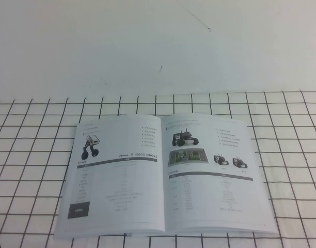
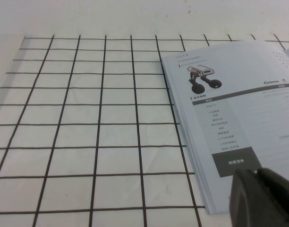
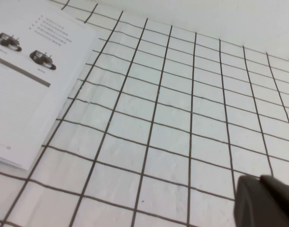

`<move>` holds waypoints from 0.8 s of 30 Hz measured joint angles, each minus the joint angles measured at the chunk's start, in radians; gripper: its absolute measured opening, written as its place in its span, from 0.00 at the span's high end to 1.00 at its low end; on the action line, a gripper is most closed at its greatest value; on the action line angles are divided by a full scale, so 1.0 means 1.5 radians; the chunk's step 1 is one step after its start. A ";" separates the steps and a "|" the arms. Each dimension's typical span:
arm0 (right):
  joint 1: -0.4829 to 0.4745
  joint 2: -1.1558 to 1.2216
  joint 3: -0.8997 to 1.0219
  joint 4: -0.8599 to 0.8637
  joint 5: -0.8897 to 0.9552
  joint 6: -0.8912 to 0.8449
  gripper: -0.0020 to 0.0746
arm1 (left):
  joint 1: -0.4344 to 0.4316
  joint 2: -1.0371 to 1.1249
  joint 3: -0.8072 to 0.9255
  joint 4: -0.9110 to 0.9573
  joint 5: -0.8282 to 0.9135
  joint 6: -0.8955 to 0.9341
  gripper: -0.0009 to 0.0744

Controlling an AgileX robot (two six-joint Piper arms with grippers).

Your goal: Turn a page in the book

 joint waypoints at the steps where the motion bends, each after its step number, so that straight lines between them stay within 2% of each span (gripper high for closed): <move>1: 0.000 0.000 0.000 0.000 0.000 0.000 0.97 | 0.000 0.000 0.000 0.000 0.000 0.000 0.99; 16: 0.000 0.000 0.003 0.016 -0.023 0.000 0.97 | 0.000 0.000 0.001 0.000 -0.021 0.000 0.99; 20: 0.000 0.000 0.003 0.034 -0.109 0.000 0.97 | 0.000 0.000 0.003 -0.030 -0.081 0.000 0.99; 24: 0.000 0.000 0.003 0.038 -0.256 0.000 0.97 | 0.000 0.000 0.003 -0.115 -0.208 -0.001 0.99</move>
